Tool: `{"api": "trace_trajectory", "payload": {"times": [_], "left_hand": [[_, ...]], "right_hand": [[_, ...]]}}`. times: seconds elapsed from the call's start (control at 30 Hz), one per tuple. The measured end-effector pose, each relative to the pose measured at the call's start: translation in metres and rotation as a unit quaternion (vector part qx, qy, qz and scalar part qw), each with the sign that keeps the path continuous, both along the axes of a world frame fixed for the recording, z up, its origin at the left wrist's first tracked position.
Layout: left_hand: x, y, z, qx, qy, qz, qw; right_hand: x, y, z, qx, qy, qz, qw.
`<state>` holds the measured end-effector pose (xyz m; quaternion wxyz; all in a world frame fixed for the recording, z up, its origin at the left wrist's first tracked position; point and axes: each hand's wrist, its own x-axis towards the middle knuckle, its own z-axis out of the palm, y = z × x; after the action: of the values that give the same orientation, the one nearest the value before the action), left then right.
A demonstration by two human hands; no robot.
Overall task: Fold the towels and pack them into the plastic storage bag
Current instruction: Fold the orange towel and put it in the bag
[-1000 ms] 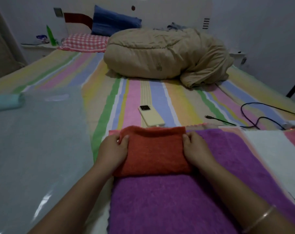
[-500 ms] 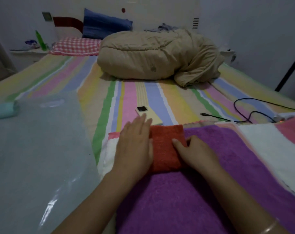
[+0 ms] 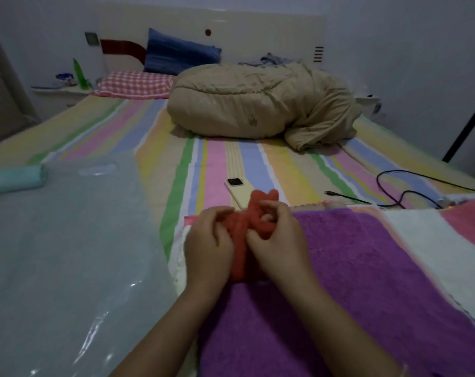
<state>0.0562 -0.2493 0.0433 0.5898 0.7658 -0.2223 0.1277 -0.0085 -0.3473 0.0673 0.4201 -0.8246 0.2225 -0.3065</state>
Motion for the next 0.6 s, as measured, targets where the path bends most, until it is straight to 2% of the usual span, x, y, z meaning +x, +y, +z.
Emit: {"api": "trace_trajectory", "payload": {"times": [0.03, 0.07, 0.1, 0.13, 0.17, 0.2, 0.23, 0.3, 0.37, 0.43, 0.47, 0.53, 0.6], "left_hand": [[0.005, 0.008, 0.002, -0.041, 0.057, 0.02, 0.997], [0.009, 0.013, 0.007, -0.095, 0.151, 0.016, 0.984], [0.014, 0.016, 0.01, -0.163, 0.269, -0.01, 0.949], [0.018, 0.019, 0.013, -0.216, 0.381, -0.046, 0.898], [0.021, 0.024, 0.014, -0.247, 0.458, -0.076, 0.851], [0.024, 0.029, 0.014, -0.249, 0.496, -0.101, 0.826], [0.028, 0.033, 0.011, -0.24, 0.508, -0.12, 0.819], [0.031, 0.038, 0.009, -0.213, 0.493, -0.14, 0.832], [0.031, 0.037, 0.008, -0.182, 0.461, -0.12, 0.86], [0.032, 0.032, 0.006, -0.157, 0.424, -0.091, 0.887], [0.032, 0.031, 0.005, -0.148, 0.411, -0.087, 0.895], [0.035, 0.028, 0.001, -0.144, 0.407, -0.089, 0.897], [0.038, 0.028, -0.002, -0.14, 0.409, -0.095, 0.897]], "right_hand": [[0.001, 0.012, 0.0, -0.071, -0.014, 0.014, 0.997], [0.002, 0.023, -0.002, -0.124, -0.014, 0.035, 0.992], [0.003, 0.033, -0.004, -0.163, -0.001, 0.062, 0.985], [0.004, 0.04, -0.009, -0.193, 0.018, 0.088, 0.977], [0.005, 0.044, -0.015, -0.224, 0.034, 0.108, 0.968], [0.005, 0.046, -0.021, -0.249, 0.043, 0.12, 0.96], [0.004, 0.046, -0.026, -0.263, 0.05, 0.128, 0.955], [0.002, 0.043, -0.027, -0.238, 0.054, 0.147, 0.959], [-0.001, 0.039, -0.021, -0.114, 0.055, 0.18, 0.975], [0.0, 0.029, -0.016, -0.016, 0.014, 0.136, 0.99], [0.002, 0.021, -0.014, -0.012, 0.0, 0.079, 0.997], [0.008, 0.004, -0.011, -0.008, 0.074, -0.001, 0.997], [0.017, -0.001, -0.007, 0.109, 0.193, 0.007, 0.975]]}}
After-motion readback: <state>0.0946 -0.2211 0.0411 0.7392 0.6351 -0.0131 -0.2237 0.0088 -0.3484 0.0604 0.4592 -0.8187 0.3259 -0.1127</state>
